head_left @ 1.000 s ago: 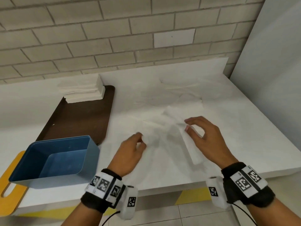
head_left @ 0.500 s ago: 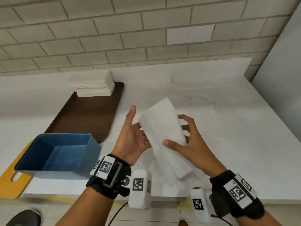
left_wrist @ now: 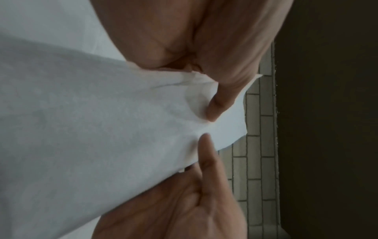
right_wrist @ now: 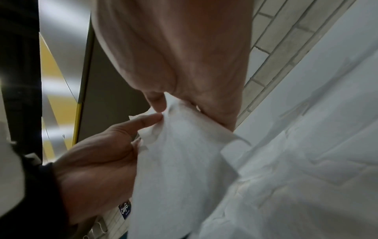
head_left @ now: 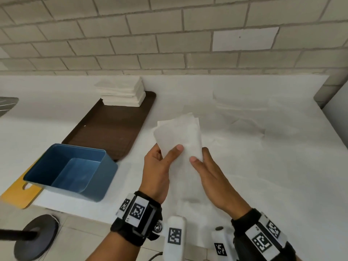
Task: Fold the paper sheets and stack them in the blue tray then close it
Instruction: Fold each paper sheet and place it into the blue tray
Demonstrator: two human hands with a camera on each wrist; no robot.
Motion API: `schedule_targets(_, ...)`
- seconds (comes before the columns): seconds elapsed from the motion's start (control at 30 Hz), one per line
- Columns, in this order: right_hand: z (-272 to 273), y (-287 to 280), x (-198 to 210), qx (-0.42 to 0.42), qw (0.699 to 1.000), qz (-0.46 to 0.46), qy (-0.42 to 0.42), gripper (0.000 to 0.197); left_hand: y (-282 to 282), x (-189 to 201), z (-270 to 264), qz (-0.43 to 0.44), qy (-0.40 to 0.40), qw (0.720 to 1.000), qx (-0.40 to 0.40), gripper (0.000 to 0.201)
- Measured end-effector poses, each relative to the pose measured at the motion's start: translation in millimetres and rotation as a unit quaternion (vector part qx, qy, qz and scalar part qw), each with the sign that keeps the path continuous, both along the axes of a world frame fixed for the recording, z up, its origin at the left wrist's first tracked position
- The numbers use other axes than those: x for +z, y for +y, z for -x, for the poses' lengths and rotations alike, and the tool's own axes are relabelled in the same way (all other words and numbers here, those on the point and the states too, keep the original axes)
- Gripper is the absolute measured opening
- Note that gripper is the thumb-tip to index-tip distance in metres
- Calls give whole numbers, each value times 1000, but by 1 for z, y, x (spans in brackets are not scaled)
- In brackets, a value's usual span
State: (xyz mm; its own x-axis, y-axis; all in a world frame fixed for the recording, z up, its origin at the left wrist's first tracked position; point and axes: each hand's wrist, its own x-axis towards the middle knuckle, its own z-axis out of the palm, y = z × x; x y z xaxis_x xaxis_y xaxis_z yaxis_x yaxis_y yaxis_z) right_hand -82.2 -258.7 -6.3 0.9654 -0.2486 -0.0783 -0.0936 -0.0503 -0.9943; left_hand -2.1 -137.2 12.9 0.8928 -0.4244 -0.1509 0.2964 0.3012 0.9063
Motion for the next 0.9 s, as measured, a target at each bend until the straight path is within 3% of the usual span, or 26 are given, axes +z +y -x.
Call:
schedule_targets(0.2, -17, 13, 2, -58, 997, 28, -37, 17, 12, -5, -14, -14, -27, 999, -18, 26)
schedule_targets(0.47, -38, 31, 2, 23, 999, -9, -27, 34, 28, 6, -39, -44, -148, 988, -13, 18)
schedule_targets(0.63, -47, 29, -8, 49, 998, 45, 19, 39, 31, 2, -45, -41, -166, 985, -19, 22)
schedule_targets(0.73, -48, 22, -19, 56, 988, 123, 76, 28, 36, -15, -46, -111, -166, 979, -29, 39)
schedule_targets(0.83, -45, 13, -27, 57, 963, 226, 136, 34, 42, -33, -43, -187, -143, 971, -51, 31)
schedule_targets(0.9, -42, 6, -24, 66, 964, 222, 131, 35, 43, -33, -42, -194, -131, 972, -36, 31)
